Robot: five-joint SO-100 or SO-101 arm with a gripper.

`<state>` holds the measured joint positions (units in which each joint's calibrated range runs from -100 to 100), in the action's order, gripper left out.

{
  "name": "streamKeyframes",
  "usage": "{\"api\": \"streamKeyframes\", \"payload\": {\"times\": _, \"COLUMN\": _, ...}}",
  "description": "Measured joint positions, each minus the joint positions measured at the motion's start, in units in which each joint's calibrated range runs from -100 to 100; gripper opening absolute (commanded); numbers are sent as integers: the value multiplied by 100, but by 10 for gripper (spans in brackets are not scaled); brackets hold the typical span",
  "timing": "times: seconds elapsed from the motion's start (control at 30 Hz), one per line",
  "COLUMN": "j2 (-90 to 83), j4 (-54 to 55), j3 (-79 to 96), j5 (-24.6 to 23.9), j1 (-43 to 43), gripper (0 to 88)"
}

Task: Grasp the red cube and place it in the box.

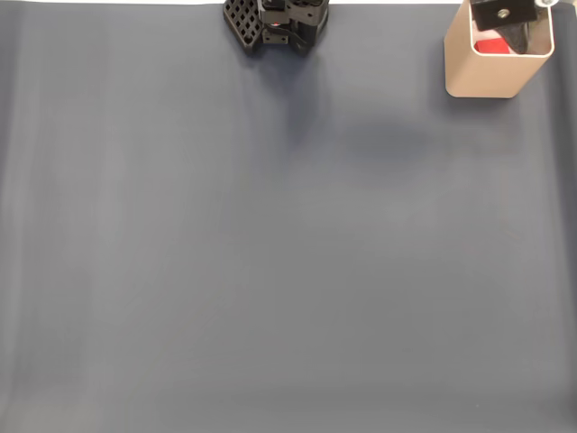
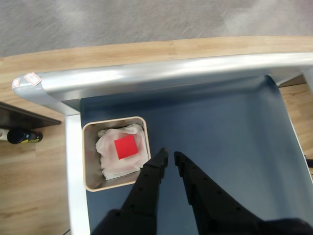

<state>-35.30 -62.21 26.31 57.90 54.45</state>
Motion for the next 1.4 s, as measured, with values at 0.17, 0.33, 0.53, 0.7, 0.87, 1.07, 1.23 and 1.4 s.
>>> {"api": "streamKeyframes", "payload": {"times": 0.17, "j2": -61, "j4": 0, "j3": -36, "j5": 0, "j1": -645, "gripper": 1}}
{"api": "streamKeyframes", "payload": {"times": 0.33, "j2": -139, "j4": 0, "j3": -90, "j5": -83, "j1": -1528, "gripper": 1}}
{"api": "streamKeyframes", "payload": {"times": 0.53, "j2": -347, "j4": 0, "j3": -90, "j5": -176, "j1": -2648, "gripper": 1}}
{"api": "streamKeyframes", "payload": {"times": 0.7, "j2": -373, "j4": 0, "j3": -90, "j5": -195, "j1": -3420, "gripper": 1}}
{"api": "streamKeyframes", "payload": {"times": 0.87, "j2": -434, "j4": 0, "j3": 0, "j5": -244, "j1": -4095, "gripper": 1}}
{"api": "streamKeyframes", "payload": {"times": 1.07, "j2": -478, "j4": 0, "j3": 0, "j5": -405, "j1": -4681, "gripper": 1}}
{"api": "streamKeyframes", "payload": {"times": 1.23, "j2": -651, "j4": 16, "j3": 199, "j5": -547, "j1": -5037, "gripper": 1}}
{"api": "streamKeyframes", "payload": {"times": 1.4, "j2": -999, "j4": 159, "j3": 850, "j5": -669, "j1": -5349, "gripper": 1}}
